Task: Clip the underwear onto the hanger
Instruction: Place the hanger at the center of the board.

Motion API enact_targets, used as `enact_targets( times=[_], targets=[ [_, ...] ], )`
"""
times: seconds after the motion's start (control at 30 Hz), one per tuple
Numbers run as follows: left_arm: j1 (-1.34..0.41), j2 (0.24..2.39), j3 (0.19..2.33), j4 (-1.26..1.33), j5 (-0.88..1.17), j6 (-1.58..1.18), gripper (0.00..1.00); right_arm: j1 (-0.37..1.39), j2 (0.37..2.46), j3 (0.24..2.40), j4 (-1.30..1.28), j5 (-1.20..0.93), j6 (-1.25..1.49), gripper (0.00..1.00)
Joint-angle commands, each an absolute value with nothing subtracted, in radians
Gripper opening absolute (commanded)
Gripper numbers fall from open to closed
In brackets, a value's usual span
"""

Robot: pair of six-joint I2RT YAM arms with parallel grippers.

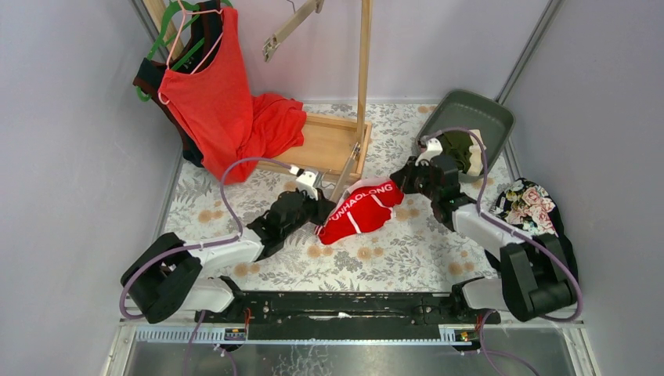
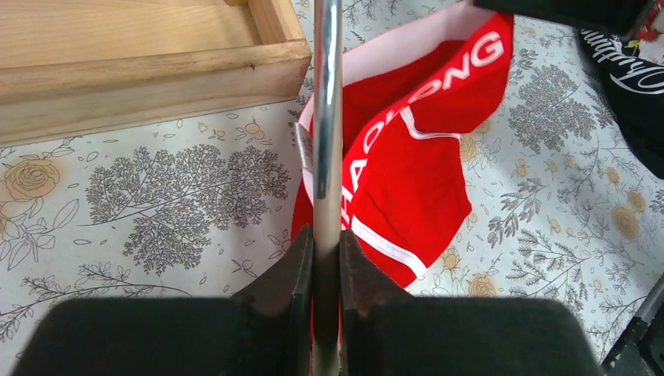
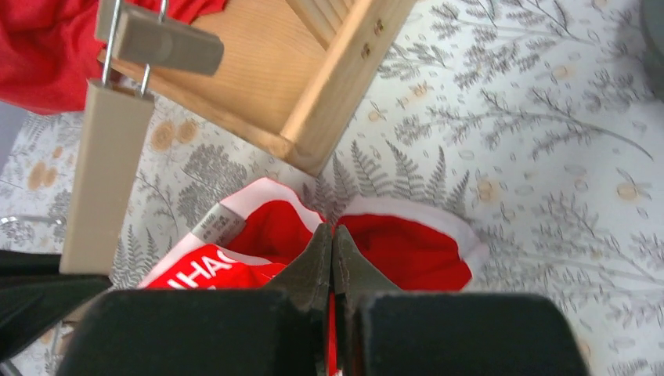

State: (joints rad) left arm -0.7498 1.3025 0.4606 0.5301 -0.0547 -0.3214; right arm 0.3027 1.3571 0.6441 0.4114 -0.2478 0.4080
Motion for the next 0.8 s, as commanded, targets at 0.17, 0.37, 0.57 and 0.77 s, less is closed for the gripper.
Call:
enact_targets(
  times=[0.17,0.37,0.57,0.77],
  targets=[
    [-0.742,1.349,0.445,0.711,-0.025,-0.288,0.0,0.368,1.174,0.476,0.356,-0.164,0.432,0.0],
    [-0.743,1.37,0.415,0.762,-0.005,-0.29,0.0,0.428,1.093,0.391,0.287,-0.122,0.474,0.0],
    [-0.742,1.366,0.399,0.763,-0.007,-0.279,0.0,0.436,1.037,0.399,0.18,-0.093,0.468,0.22],
    [-0.743,1.359,0.393,0.76,-0.003,-0.275,0.0,0.436,1.036,0.462,0.11,-0.055,0.418,0.54]
  ],
)
